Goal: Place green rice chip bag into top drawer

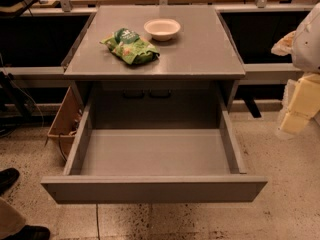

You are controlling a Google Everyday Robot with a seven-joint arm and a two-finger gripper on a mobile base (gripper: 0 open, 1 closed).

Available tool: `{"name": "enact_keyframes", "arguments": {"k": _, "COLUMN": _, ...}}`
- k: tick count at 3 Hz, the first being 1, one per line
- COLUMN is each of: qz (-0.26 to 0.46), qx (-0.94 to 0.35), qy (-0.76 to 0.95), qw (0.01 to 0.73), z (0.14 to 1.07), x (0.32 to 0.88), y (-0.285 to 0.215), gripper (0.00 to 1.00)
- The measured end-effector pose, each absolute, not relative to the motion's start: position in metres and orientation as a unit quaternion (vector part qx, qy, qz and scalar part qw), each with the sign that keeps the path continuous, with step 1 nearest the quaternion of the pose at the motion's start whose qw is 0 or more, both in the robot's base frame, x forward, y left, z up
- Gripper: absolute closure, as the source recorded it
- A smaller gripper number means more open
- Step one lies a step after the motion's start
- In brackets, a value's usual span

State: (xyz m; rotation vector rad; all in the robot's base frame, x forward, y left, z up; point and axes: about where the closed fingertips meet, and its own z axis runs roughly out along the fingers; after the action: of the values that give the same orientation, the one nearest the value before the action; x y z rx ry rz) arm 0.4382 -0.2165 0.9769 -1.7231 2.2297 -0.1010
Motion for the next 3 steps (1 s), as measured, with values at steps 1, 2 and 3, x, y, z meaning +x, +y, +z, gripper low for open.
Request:
{"name": "enact_keyframes", "arguments": {"k": 1, "qz": -0.035, "qx": -0.603, "qy": 0.781, "qw": 0.16, "z": 0.977, "x": 0.438, "y": -0.216, "gripper": 0.0}}
{"name": "enact_keyframes", "arguments": {"k": 2, "qz": -0.021, "qx": -0.603, "qy": 0.776, "qw": 0.183, "z": 0.97, "x": 0.464, "y": -0.203, "gripper": 0.0}}
{"name": "enact_keyframes", "arguments": {"k": 3, "qz": 0.005, "qx": -0.602, "qy": 0.768, "qw": 0.218, "z": 0.957, "x": 0.513, "y": -0.168, "gripper": 0.0}}
